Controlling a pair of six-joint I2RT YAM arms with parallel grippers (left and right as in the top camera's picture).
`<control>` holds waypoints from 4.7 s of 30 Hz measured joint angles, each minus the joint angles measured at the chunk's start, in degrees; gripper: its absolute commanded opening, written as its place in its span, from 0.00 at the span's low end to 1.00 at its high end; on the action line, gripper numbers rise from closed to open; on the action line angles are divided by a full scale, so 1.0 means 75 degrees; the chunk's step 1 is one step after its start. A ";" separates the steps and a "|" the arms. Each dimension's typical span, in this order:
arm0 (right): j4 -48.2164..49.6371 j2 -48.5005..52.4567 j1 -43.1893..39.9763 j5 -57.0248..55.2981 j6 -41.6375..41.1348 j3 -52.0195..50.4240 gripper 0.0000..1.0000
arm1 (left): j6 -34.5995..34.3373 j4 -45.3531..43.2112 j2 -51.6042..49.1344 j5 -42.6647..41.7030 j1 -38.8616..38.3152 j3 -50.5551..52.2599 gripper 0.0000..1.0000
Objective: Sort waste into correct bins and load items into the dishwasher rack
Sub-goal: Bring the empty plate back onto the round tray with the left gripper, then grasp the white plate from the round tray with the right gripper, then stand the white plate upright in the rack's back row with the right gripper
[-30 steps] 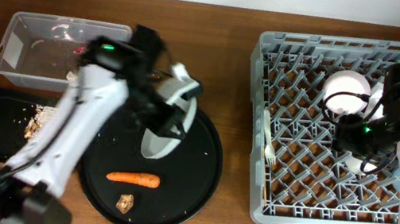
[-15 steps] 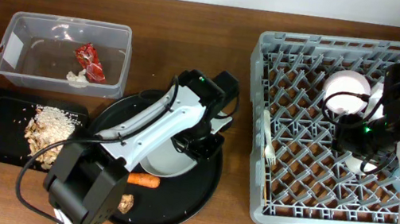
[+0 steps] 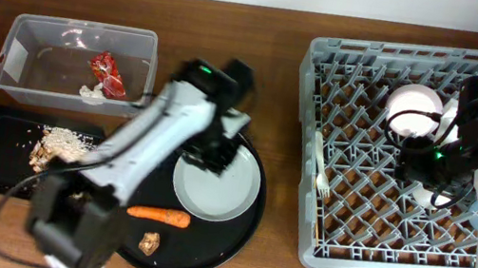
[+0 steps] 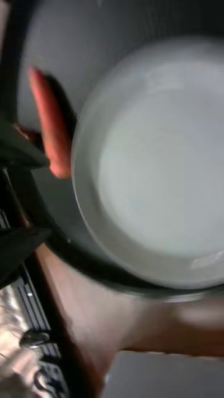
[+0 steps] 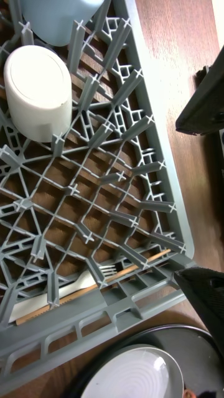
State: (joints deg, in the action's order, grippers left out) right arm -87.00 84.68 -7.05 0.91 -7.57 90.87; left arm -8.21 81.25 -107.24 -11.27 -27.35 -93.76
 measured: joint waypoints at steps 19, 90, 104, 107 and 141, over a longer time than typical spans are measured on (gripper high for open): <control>0.1475 0.0525 0.4511 0.1364 -0.0560 0.0458 0.75 | -0.0058 0.0903 0.2002 0.0629 0.4360 -0.0122 0.60; 0.2302 0.1355 0.2463 -0.6811 -0.1172 0.1580 0.04 | -0.0055 0.1052 0.2002 0.0627 0.4357 -0.0122 0.60; 0.2066 0.3322 0.2296 -0.7026 -0.1547 0.1451 0.04 | -0.0055 0.1055 0.2002 0.0627 0.4357 -0.0122 0.60; 0.2020 0.3334 0.2302 -0.7012 -0.1620 0.1451 0.04 | -0.0055 0.1055 0.2002 0.0627 0.4357 -0.0122 0.60; 0.0688 0.0533 0.1778 -0.2888 -0.1728 0.1818 0.99 | 0.0029 0.1023 0.2002 0.0624 0.4357 -0.0122 0.65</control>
State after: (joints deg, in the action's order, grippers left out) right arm -81.84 88.68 6.28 -20.75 -20.53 104.51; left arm -7.99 88.92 -92.23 -6.59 5.32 -94.67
